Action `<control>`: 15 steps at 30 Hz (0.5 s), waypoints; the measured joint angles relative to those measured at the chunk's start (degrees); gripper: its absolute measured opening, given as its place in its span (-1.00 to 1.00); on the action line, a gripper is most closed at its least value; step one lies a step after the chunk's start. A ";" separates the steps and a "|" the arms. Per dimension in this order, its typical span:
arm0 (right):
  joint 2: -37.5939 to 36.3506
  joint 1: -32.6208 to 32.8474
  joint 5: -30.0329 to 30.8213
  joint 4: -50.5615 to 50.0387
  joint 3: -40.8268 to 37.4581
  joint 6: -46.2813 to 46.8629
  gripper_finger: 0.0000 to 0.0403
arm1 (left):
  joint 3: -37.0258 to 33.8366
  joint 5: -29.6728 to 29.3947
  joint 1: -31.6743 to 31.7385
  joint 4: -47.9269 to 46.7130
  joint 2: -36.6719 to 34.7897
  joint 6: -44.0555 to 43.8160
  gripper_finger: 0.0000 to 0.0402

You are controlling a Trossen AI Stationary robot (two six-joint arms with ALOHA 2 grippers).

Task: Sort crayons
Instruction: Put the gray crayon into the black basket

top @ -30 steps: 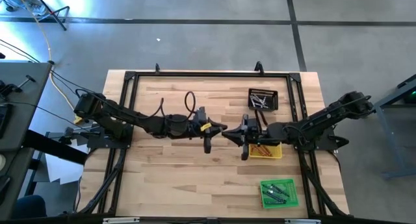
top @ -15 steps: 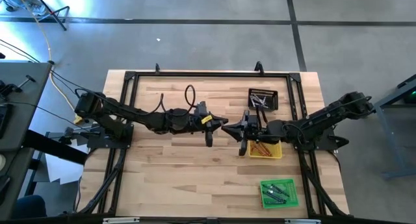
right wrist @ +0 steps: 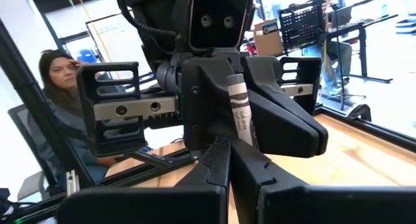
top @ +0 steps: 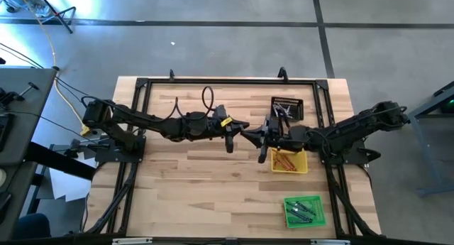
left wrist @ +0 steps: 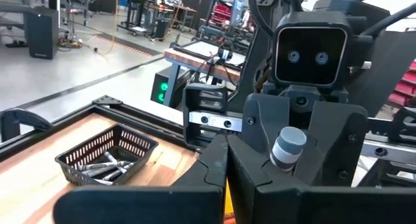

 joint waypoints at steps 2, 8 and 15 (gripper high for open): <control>0.00 -0.35 -0.91 -0.01 0.00 0.24 -1.00 | 0.00 -0.02 0.00 0.00 0.00 -0.39 -1.00; 0.00 -0.47 -2.91 -0.04 0.00 0.84 -1.00 | 0.00 0.46 -0.02 -0.06 0.00 -1.29 -1.00; 0.00 -0.49 -3.43 -0.08 0.00 1.12 -1.00 | 0.00 0.52 -0.76 -0.12 0.00 -1.48 -1.00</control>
